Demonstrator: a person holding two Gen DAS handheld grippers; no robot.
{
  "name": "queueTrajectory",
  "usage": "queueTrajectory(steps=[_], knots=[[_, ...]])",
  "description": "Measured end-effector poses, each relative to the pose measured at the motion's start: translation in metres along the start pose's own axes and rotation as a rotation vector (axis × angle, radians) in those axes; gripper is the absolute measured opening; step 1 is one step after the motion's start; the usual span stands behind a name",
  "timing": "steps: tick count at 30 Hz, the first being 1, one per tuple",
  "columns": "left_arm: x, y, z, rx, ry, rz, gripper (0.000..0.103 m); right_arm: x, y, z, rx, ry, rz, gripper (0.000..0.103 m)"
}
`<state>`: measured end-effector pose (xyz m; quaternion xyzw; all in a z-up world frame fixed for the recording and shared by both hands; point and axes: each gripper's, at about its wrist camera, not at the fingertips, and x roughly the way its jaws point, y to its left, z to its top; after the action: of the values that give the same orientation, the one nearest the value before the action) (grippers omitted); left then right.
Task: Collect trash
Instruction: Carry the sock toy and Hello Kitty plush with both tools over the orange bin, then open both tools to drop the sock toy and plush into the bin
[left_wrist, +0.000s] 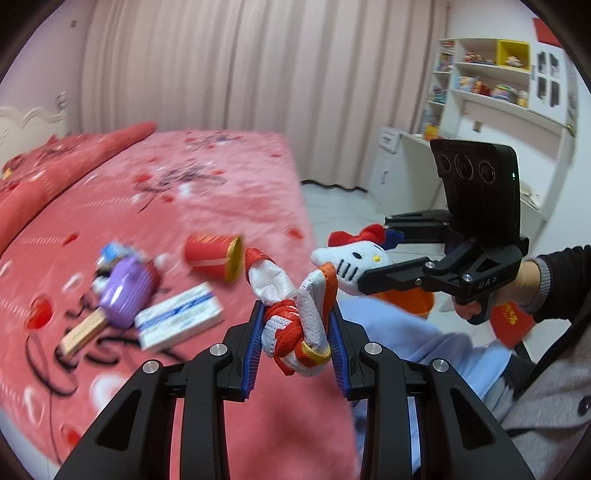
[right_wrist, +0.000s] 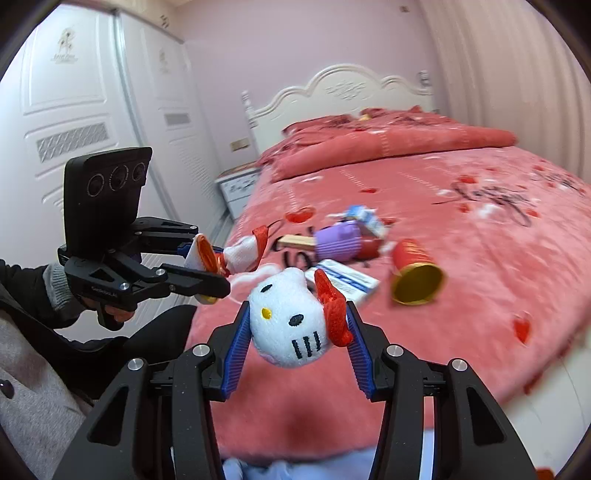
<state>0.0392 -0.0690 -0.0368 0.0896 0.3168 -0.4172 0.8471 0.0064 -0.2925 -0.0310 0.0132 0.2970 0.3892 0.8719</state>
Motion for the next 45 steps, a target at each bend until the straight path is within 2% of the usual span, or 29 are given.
queueTrajectory(steps=[7,12,17,22,28,32,39,42,44,45], knots=[[0.052,-0.051,0.044,0.100,-0.021,-0.134,0.034,-0.090,-0.038,-0.028,0.097,-0.087,-0.144,0.049],[0.095,-0.097,0.074,0.171,-0.016,-0.244,0.034,-0.154,-0.071,-0.059,0.178,-0.135,-0.283,0.049],[0.131,-0.140,0.097,0.217,-0.022,-0.347,0.034,-0.202,-0.094,-0.092,0.256,-0.168,-0.389,0.049],[0.173,-0.163,0.105,0.244,0.015,-0.416,0.034,-0.239,-0.121,-0.128,0.334,-0.185,-0.476,0.049],[0.233,-0.182,0.107,0.230,0.078,-0.466,0.035,-0.258,-0.166,-0.174,0.449,-0.176,-0.551,0.049],[0.268,-0.198,0.101,0.220,0.128,-0.479,0.035,-0.262,-0.183,-0.201,0.498,-0.166,-0.579,0.049],[0.309,-0.224,0.097,0.236,0.196,-0.487,0.036,-0.256,-0.220,-0.239,0.603,-0.175,-0.597,0.049],[0.319,-0.228,0.096,0.230,0.203,-0.475,0.048,-0.253,-0.232,-0.254,0.641,-0.184,-0.612,0.055],[0.324,-0.230,0.094,0.226,0.211,-0.457,0.060,-0.251,-0.237,-0.259,0.658,-0.187,-0.632,0.059],[0.327,-0.232,0.096,0.229,0.216,-0.451,0.061,-0.249,-0.239,-0.261,0.665,-0.187,-0.636,0.061]])
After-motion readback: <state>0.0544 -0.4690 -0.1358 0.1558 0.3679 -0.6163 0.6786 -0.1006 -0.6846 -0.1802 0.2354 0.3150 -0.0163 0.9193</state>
